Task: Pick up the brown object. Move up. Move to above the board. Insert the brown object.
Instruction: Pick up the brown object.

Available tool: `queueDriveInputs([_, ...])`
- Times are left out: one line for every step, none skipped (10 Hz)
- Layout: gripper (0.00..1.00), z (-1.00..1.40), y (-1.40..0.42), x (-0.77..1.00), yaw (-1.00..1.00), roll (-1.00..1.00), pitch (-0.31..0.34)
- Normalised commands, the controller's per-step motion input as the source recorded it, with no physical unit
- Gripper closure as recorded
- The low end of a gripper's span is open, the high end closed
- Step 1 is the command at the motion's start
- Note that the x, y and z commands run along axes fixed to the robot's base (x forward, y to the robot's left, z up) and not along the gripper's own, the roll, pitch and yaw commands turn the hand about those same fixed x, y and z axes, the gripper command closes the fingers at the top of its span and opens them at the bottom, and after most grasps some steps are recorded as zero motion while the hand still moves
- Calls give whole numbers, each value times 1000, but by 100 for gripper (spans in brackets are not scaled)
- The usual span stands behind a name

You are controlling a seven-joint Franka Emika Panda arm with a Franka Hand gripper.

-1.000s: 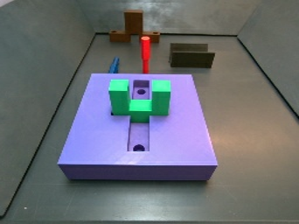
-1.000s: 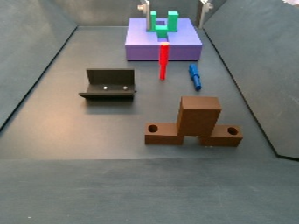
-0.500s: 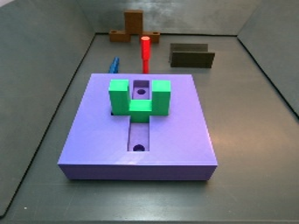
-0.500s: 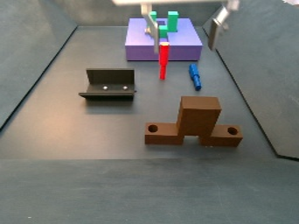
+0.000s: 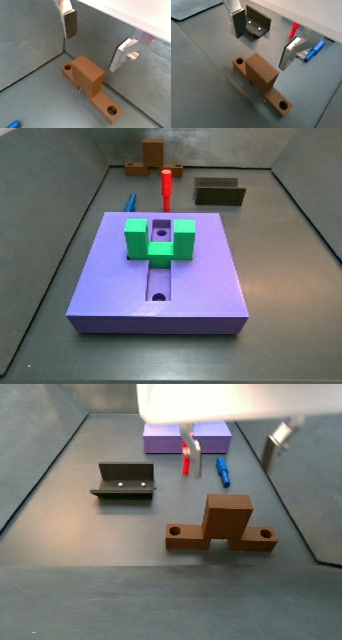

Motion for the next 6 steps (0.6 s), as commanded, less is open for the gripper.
queueDriveInputs([0,-311,17,0,-194,-257,-139])
queueDriveInputs([0,-266,0,80,-51,-189,-63])
queueDriveInputs([0,-106,-11,6,0,-26,-17])
queueDriveInputs([0,0,-140,0,0,103,0])
queueDriveInputs([0,0,-100,0,0,141,1])
queueDriveInputs([0,0,-120,0,-63,110,0])
